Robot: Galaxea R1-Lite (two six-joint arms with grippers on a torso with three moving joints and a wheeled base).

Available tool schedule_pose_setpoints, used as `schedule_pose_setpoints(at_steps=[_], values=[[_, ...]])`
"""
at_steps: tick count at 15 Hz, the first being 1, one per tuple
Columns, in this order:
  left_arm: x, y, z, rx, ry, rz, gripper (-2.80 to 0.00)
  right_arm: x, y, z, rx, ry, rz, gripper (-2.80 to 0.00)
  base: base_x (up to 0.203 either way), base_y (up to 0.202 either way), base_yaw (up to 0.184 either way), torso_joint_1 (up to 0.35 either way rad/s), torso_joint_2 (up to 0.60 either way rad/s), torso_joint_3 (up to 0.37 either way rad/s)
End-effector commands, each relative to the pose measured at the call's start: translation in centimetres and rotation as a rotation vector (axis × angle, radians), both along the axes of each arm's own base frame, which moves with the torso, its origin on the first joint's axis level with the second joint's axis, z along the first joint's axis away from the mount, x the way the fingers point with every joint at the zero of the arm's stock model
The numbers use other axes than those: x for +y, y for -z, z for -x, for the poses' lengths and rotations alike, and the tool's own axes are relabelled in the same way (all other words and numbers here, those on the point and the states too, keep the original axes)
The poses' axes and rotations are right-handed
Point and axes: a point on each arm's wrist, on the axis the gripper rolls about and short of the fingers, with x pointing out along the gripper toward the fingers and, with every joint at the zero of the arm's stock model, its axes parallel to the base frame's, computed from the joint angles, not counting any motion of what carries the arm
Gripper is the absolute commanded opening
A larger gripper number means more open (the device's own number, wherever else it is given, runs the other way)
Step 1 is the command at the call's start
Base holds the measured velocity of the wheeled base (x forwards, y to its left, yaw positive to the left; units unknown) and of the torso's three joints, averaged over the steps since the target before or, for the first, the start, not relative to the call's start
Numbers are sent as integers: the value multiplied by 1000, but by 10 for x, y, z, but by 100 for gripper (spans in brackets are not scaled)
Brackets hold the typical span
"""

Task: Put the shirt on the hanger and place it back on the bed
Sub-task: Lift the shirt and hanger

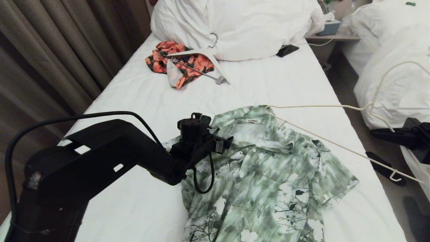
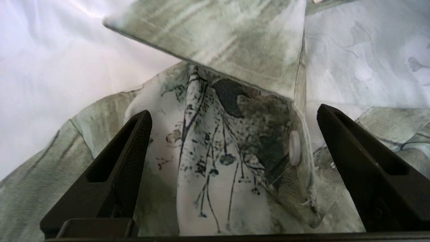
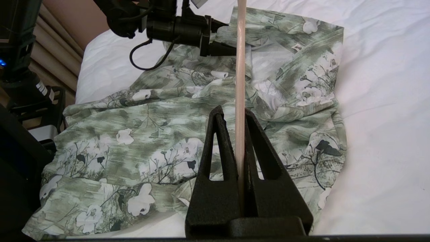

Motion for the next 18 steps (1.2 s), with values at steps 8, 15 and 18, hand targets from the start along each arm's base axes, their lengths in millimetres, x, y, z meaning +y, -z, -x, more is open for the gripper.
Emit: schedule_pose_setpoints(at_steps=[8,15,18], values=[[-1,0,0,-4,2,4,-280,-1,-1,1,-8,0,-4,-280,0,0,0,0,0,0],[-1,1,0,-2,0,2,-280,0,-1,3,-8,-2,-4,-280,0,0,0,0,0,0],[-2,3,0,3,5,5,-280,-1,-1,2,-7,0,-5,-280,0,0,0,0,0,0]])
